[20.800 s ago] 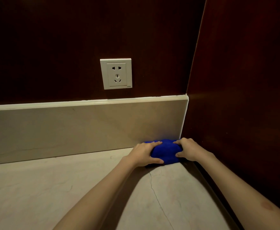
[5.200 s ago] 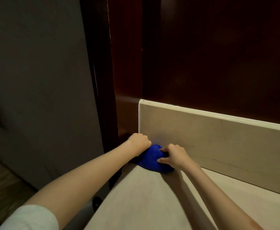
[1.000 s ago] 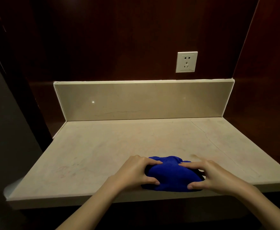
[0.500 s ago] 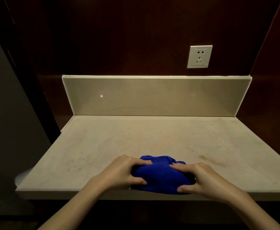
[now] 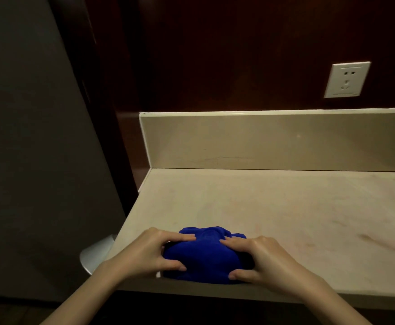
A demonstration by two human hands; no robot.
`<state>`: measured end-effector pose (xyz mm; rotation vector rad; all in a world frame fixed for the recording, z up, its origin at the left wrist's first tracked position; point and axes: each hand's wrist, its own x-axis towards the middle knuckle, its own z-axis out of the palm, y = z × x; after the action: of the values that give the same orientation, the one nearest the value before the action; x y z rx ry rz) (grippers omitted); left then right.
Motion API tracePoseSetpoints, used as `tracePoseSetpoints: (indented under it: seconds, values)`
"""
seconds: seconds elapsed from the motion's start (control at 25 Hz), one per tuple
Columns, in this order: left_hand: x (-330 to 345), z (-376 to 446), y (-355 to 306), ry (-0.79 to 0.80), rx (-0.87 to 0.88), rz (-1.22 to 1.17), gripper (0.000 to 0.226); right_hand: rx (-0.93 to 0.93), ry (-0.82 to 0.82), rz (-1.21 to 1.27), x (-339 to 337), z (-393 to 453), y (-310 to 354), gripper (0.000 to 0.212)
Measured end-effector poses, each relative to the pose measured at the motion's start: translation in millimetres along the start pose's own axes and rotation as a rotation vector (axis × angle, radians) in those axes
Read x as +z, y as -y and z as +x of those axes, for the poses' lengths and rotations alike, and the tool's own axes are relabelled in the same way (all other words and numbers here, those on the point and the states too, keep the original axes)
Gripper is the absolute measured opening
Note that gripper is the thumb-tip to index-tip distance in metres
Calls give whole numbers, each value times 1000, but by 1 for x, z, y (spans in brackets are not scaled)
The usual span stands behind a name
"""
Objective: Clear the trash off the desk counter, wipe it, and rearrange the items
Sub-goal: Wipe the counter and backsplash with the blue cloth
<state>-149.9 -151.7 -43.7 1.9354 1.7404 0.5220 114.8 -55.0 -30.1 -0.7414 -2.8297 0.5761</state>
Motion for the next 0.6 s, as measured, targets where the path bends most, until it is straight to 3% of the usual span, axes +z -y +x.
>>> tracePoseSetpoints:
  seconds: [0.36, 0.6]
  values:
    - [-38, -43, 52, -58, -32, -102, 68, -42, -14, -46, 30, 60, 44, 63]
    - [-50, -28, 73, -55, -28, -100, 54, 27, -52, 20, 36, 80, 44, 57]
